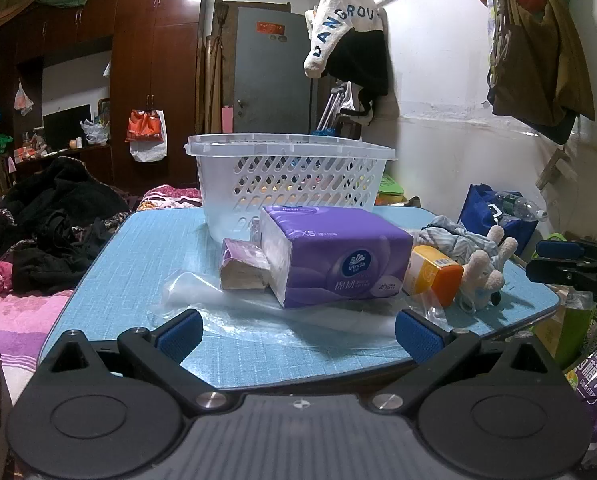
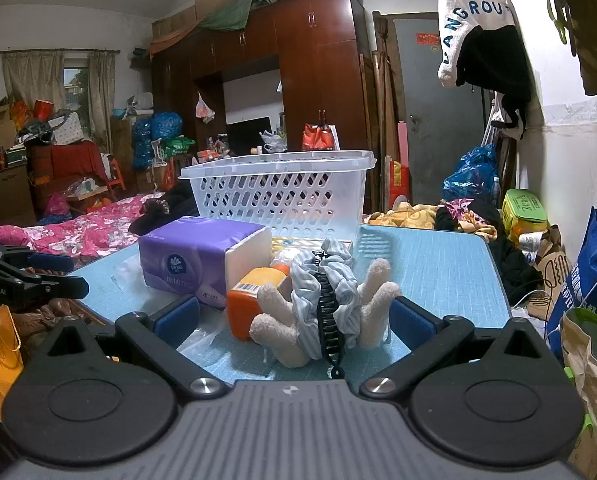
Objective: Organize objects
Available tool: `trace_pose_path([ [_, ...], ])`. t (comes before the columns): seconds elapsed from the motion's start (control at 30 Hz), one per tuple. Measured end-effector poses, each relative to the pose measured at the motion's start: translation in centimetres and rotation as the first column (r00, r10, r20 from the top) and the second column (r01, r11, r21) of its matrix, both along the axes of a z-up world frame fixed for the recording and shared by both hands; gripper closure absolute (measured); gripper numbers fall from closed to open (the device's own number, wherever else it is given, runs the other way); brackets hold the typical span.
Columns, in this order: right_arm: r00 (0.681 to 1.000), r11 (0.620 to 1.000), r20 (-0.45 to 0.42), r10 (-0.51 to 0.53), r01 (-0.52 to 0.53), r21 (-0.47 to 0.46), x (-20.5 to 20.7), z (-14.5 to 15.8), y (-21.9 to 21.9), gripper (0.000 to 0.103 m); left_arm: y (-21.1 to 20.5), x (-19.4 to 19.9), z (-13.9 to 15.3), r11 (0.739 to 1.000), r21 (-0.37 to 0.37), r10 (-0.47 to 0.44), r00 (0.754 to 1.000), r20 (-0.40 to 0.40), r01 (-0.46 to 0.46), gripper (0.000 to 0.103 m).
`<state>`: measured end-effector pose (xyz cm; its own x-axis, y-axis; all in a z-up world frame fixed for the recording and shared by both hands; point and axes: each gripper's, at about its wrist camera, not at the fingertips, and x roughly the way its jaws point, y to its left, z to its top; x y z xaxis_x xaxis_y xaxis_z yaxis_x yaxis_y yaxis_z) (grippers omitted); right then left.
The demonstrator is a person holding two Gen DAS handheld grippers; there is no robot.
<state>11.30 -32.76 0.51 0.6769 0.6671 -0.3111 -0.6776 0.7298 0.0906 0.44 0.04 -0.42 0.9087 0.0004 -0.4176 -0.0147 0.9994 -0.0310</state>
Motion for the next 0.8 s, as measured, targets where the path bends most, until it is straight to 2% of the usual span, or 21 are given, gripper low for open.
trace_pose_path([
  [0.8, 1.000, 1.000, -0.001, -0.002, 0.002, 0.002, -0.07, -0.05, -0.09, 0.000, -0.06, 0.03, -0.12, 1.000, 0.002, -0.004, 1.000, 0.000, 0.004, 0.000],
])
